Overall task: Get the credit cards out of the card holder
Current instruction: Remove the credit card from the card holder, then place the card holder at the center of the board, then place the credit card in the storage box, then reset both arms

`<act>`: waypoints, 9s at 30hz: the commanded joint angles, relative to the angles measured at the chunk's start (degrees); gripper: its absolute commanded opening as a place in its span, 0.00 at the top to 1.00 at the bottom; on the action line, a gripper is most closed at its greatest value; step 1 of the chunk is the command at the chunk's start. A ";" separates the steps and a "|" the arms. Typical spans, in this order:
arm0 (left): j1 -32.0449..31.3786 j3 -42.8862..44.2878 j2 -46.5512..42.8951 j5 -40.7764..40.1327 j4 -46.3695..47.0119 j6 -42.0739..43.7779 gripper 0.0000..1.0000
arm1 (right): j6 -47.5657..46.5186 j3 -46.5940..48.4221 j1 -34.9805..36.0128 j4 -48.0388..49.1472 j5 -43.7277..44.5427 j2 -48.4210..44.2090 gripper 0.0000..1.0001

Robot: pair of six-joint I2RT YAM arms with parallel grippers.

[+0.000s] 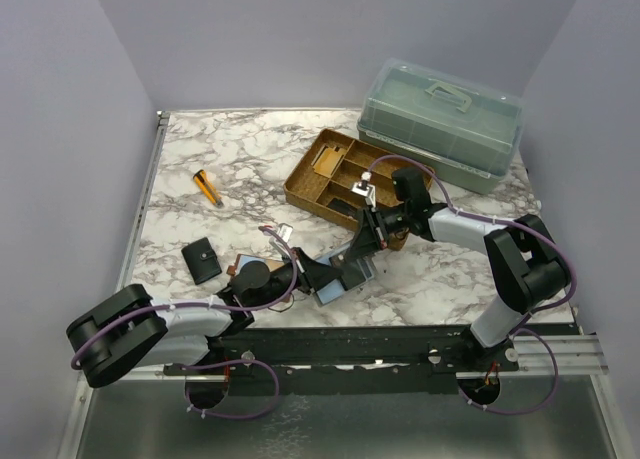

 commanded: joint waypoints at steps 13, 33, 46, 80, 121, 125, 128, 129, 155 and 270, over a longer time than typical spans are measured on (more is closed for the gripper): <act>5.54 -5.63 -11.25 1.61 0.67 -0.04 1.00 | 1.37 0.41 -0.57 0.19 -2.69 0.05 1.00; 11.16 -9.71 -20.39 6.80 -5.40 -2.06 1.00 | -7.68 1.73 -1.45 -10.15 5.22 0.96 1.00; 11.86 -10.37 -32.40 5.44 -18.32 -1.51 1.00 | -16.03 6.21 -0.22 -22.07 22.25 9.07 0.89; 11.95 -3.98 -20.19 12.75 -7.51 1.09 1.00 | -31.65 13.59 2.58 -33.54 -2.77 4.81 0.46; 12.65 -0.44 -18.77 3.17 -20.17 2.43 0.20 | -52.11 27.87 0.71 -57.67 22.79 6.12 1.00; 12.97 0.77 -26.06 -0.20 -35.41 5.28 0.09 | -55.40 33.39 -2.50 -62.94 34.25 6.42 1.00; 13.17 0.46 -31.41 -1.77 -41.50 5.91 0.02 | -56.70 37.02 -4.28 -64.33 42.99 6.75 1.00; 13.18 0.06 -33.50 -1.93 -42.26 6.13 0.02 | -56.96 38.35 -4.64 -64.86 44.90 6.97 1.00; 13.34 -4.60 -40.89 -2.47 -46.08 5.12 0.01 | -60.68 58.47 -2.81 -76.76 58.44 27.84 0.98; 53.39 48.11 -19.59 13.40 -80.85 32.18 0.01 | -4.84 23.17 -52.98 -30.73 25.11 -38.19 0.00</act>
